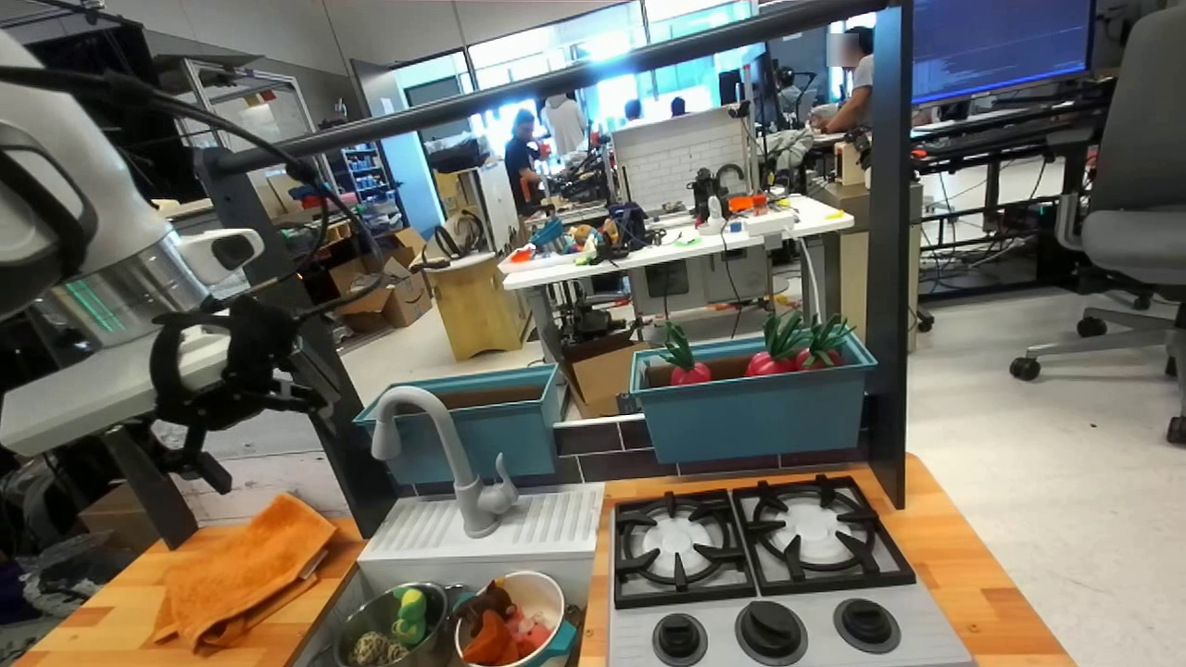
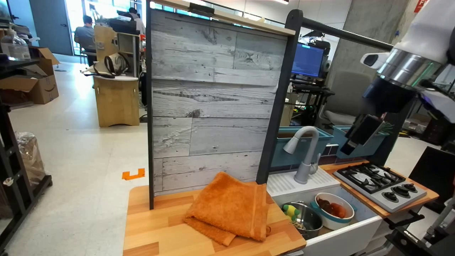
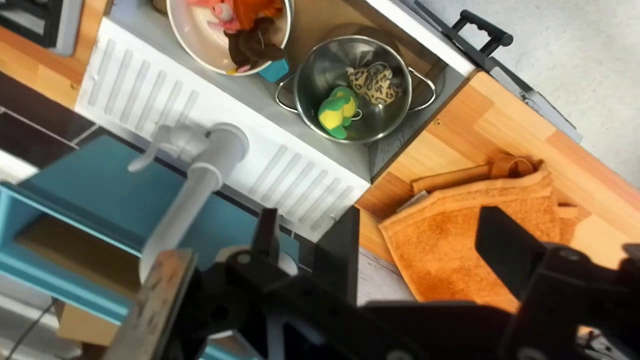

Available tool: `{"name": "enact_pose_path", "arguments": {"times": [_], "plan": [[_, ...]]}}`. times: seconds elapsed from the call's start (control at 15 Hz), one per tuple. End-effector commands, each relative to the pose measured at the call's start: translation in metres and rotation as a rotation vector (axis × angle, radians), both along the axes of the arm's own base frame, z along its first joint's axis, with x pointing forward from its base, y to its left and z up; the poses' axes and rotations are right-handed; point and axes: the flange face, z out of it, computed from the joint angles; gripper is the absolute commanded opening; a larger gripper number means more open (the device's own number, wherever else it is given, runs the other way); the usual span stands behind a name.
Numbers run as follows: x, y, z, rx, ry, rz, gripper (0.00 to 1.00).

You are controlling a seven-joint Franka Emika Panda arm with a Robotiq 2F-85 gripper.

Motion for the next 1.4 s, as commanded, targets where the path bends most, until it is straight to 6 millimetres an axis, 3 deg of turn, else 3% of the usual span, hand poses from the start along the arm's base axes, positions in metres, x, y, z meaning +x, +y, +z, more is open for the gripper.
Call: {"name": "enact_pose_path", "arguments": {"times": [0.0,0.27,0.33,0.47,0.73,1.07,1.33], "plan": [[0.023,0.074,-0.003,-0.076,-0.050,0.095,1.00],[0.029,0.173,-0.040,-0.065,0.030,-0.022,1.00],[0.017,0.146,-0.019,-0.058,-0.004,0.031,1.00],[0.017,0.179,-0.037,-0.059,0.025,0.010,1.00],[0.026,0.181,-0.051,-0.055,0.091,-0.077,1.00],[0.076,0.219,-0.061,0.077,0.188,-0.350,1.00],[0.110,0.229,-0.087,0.103,0.140,-0.564,1.00]]}}
